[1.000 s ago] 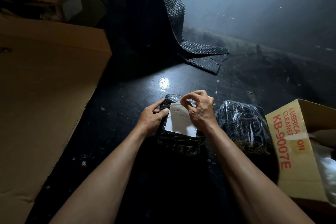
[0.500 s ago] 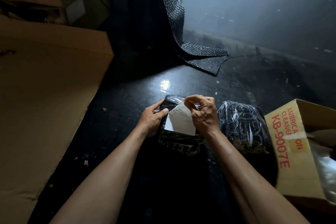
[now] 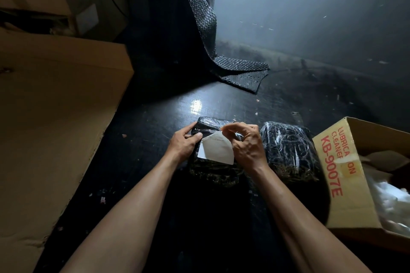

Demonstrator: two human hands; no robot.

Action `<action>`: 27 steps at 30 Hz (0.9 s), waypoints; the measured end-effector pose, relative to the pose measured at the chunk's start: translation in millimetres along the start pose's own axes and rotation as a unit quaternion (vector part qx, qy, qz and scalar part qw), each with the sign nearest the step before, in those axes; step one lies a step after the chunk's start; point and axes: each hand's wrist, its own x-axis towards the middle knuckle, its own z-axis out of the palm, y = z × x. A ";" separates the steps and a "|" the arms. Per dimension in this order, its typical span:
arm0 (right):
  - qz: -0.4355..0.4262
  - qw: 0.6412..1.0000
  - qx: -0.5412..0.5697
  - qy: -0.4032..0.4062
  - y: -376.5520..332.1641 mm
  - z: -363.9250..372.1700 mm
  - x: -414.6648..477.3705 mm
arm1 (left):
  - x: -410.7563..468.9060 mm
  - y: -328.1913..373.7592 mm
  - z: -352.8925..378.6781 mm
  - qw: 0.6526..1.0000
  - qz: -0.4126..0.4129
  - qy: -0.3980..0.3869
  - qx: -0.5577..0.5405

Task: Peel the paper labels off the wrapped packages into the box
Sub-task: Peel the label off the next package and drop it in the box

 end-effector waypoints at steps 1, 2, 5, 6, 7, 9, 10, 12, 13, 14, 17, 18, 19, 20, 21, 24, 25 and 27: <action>-0.002 1.000 -0.002 0.002 -0.8 -0.5 -0.5 | 0.8 -0.5 0.2 1.000 0.000 0.002 0.001; -0.003 1.000 -0.002 0.005 -2.3 -1.3 -1.0 | 1.1 -0.4 0.6 1.000 -0.001 0.003 0.002; -0.002 1.000 0.001 0.016 -7.7 -4.3 -0.9 | 3.9 -2.3 0.9 1.000 -0.004 0.006 0.007; -0.002 1.000 0.002 0.017 -8.4 -5.5 0.3 | 4.5 -2.8 0.8 1.000 -0.007 0.008 0.008; -0.003 1.000 -0.001 0.015 -8.2 -6.6 1.4 | 5.8 -4.2 0.6 1.000 -0.008 0.011 0.010; -0.011 1.000 -0.002 -0.001 -7.9 -8.0 3.4 | 6.1 -4.1 0.5 1.000 -0.008 0.012 0.023; -0.015 1.000 0.000 -0.006 -6.9 -7.9 4.3 | 5.7 -3.5 0.9 0.999 -0.007 0.013 0.030; -0.022 1.000 0.004 -0.007 -6.4 -7.0 4.4 | 6.0 -3.2 1.5 0.999 -0.007 0.018 0.038; -0.022 1.000 0.003 -0.006 -6.4 -7.0 3.5 | 6.1 -3.2 1.6 0.999 -0.006 0.017 0.041; -0.019 1.000 0.000 -0.003 -7.6 -7.6 1.9 | 6.2 -3.2 1.8 0.999 -0.006 0.018 0.044; -0.013 1.000 -0.001 -0.001 -9.3 -10.6 -2.8 | 3.6 -1.6 2.3 0.998 -0.007 0.023 0.054; -0.012 1.000 0.000 -0.003 -10.9 -12.1 -4.8 | 1.7 0.1 2.8 0.998 -0.005 0.023 0.057; -0.010 1.000 0.000 -0.002 -12.6 -13.1 -6.8 | 1.7 0.1 3.0 0.998 -0.005 0.025 0.058; -0.009 1.000 -0.001 -0.002 -15.1 -14.5 -9.0 | 2.0 0.1 3.1 0.998 -0.006 0.025 0.059; -0.009 1.000 -0.006 -0.002 -17.7 -15.7 -11.0 | 2.9 0.3 3.2 0.998 -0.004 0.023 0.052; -0.023 0.999 -0.026 -0.002 -22.5 -16.6 -14.8 | 3.0 2.9 4.0 0.999 -0.004 0.022 0.041; -0.027 0.999 -0.026 0.001 -22.7 -16.3 -15.3 | 0.1 6.1 5.1 0.999 -0.003 0.023 0.040; -0.030 0.999 -0.022 0.007 -23.6 -16.3 -16.8 | -5.4 10.9 7.0 0.999 0.002 0.028 0.039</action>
